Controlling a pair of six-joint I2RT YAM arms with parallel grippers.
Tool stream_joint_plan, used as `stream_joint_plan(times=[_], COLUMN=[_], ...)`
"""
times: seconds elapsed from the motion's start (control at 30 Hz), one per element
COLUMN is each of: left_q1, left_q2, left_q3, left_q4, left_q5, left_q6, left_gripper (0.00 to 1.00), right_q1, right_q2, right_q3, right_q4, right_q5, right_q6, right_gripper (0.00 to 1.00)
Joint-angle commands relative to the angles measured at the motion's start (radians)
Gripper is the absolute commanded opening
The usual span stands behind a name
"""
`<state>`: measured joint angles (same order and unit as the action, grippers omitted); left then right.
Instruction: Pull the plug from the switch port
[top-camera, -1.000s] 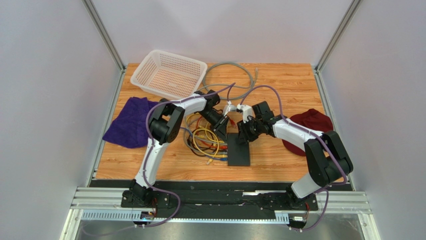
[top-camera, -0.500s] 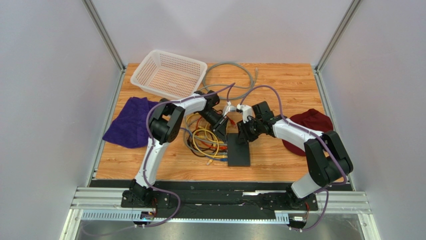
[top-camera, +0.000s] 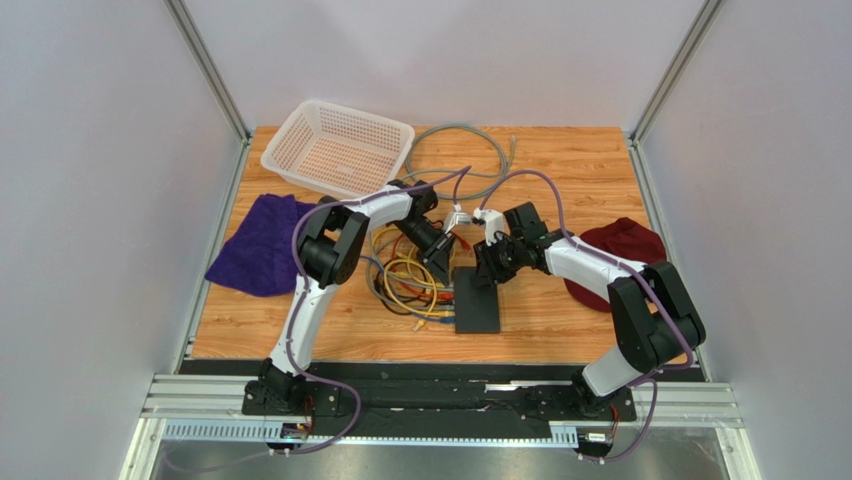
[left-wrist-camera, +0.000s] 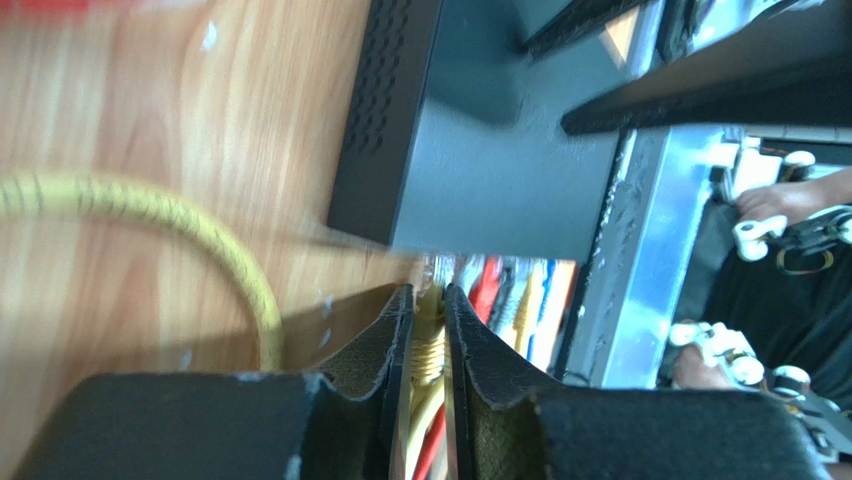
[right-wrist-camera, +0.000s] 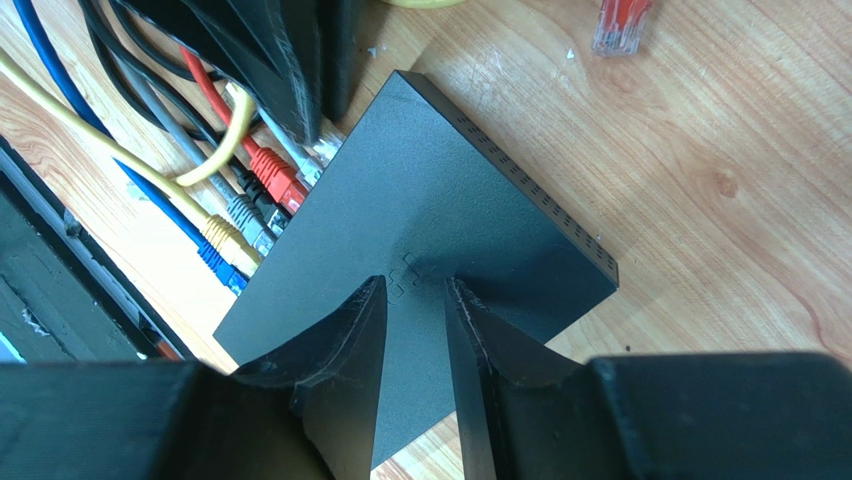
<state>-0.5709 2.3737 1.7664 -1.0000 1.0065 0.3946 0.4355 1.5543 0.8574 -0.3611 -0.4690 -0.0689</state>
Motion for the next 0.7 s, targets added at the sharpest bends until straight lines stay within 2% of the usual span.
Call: stream_joint_plan(times=[0.0, 0.33, 0.5, 0.67], left_q1=[0.034, 0.039, 0.039, 0.039], left_q2=[0.007, -0.005, -0.096, -0.206], left_q3=[0.051, 0.344, 0.47, 0.573], left_q4=[-0.13, -0.29, -0.273, -0.25], left_q5=[-0.059, -0.1, -0.129, -0.098], left_q6=[0.133, 0.167, 0.158, 0.15], left_gripper=[0.0, 0.0, 0.0, 0.0], right_q1=[-0.001, 0.0, -0.001, -0.001], right_q2=[0.012, -0.005, -0.011, -0.013], right_q3=[0.002, -0.009, -0.014, -0.018], right_q4=[-0.022, -0.016, -0.01, -0.004], right_q5=[0.035, 0.039, 0.041, 0.041], right_q6=[-0.023, -0.023, -0.023, -0.026], right_gripper=[0.35, 0.35, 0.35, 0.35])
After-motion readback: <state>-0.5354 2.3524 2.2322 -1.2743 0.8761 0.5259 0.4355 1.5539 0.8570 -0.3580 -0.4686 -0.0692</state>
